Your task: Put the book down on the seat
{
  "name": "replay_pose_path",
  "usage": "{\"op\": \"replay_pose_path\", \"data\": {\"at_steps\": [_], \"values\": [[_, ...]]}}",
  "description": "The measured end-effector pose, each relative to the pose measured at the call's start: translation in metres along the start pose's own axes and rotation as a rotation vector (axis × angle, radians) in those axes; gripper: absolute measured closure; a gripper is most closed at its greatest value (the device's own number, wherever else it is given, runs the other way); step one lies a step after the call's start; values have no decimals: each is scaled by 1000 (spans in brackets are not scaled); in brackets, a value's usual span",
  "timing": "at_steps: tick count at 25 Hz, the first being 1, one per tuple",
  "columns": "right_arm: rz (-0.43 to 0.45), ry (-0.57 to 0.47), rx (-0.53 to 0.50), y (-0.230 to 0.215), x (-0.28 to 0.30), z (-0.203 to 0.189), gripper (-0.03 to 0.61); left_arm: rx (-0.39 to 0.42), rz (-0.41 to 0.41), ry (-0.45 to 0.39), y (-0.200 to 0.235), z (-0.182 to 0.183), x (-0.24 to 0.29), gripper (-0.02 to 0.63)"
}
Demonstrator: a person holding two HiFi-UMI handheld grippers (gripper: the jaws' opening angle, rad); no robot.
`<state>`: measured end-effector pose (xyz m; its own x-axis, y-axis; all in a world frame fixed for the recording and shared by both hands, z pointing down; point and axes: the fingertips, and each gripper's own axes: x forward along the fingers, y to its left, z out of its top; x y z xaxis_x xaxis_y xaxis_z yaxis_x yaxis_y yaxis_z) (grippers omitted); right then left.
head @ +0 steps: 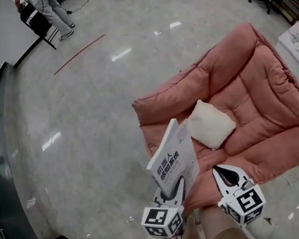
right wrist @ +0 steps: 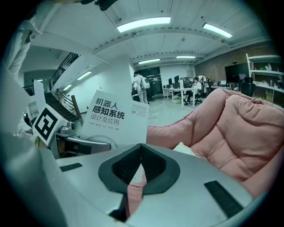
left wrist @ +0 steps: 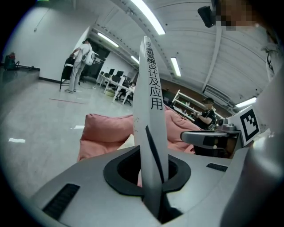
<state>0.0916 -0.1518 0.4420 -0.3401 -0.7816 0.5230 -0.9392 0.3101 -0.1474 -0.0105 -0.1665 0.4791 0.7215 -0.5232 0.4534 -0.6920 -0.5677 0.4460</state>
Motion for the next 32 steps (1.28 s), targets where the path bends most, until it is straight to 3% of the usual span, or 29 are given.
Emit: {"op": "replay_pose_path", "data": {"at_steps": [24, 32], "values": [[-18, 124, 161, -73, 109, -90, 573, -85, -136, 247, 56, -119, 184, 566], [-18, 149, 178, -81, 121, -110, 573, -113, -118, 318, 80, -153, 214, 565]]}}
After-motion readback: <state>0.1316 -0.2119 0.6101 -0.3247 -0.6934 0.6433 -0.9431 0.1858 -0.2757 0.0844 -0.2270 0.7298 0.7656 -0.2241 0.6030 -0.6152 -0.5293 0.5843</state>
